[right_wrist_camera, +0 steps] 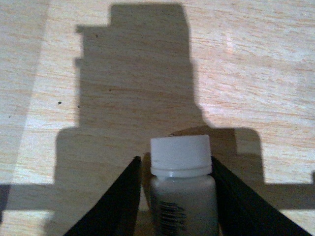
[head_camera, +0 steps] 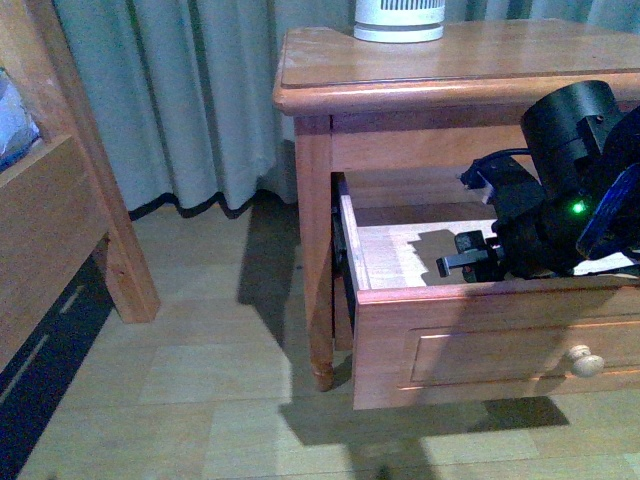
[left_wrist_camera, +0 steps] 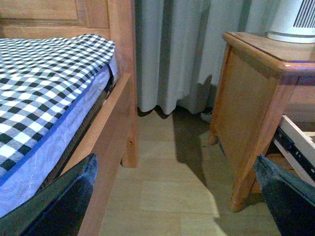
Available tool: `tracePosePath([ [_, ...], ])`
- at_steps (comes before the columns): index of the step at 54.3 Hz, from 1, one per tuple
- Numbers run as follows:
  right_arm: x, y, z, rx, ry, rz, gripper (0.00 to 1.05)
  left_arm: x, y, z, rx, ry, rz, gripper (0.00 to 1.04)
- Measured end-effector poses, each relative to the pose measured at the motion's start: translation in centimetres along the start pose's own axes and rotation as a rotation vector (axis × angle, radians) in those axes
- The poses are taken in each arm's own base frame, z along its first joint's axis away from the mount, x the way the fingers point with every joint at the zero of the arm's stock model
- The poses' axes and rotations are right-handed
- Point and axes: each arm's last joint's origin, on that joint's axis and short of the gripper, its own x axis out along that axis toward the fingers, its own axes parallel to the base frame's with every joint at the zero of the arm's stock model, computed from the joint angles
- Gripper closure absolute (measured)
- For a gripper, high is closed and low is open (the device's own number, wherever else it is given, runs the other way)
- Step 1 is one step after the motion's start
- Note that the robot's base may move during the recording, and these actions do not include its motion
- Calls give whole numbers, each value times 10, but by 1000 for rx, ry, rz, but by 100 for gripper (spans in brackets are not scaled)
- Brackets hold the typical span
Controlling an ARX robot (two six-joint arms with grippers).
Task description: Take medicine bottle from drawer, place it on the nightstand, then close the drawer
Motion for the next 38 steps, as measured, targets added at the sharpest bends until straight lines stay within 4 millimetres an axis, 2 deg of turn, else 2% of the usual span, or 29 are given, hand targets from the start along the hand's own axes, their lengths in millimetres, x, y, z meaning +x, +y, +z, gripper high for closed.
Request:
tracePosePath([
  [5,-7,3,-4,-7,3,-3,73,0,0,0,0,0,0,7],
  [11,-18,6,-9,-27,8,-22,74,0,0,0,0,0,0,7],
  [18,-48,8,-2,-45,-35,-24,74,0,0,0,0,0,0,7],
  [27,-106,9,34,-41,-169,15,74,0,0,0,0,0,0,7],
  [32,-147,8,63,-41,-269,42,74,0,0,0,0,0,0,7],
  [38,-183,5,96,-34,-373,62,74,0,0,0,0,0,0,7],
])
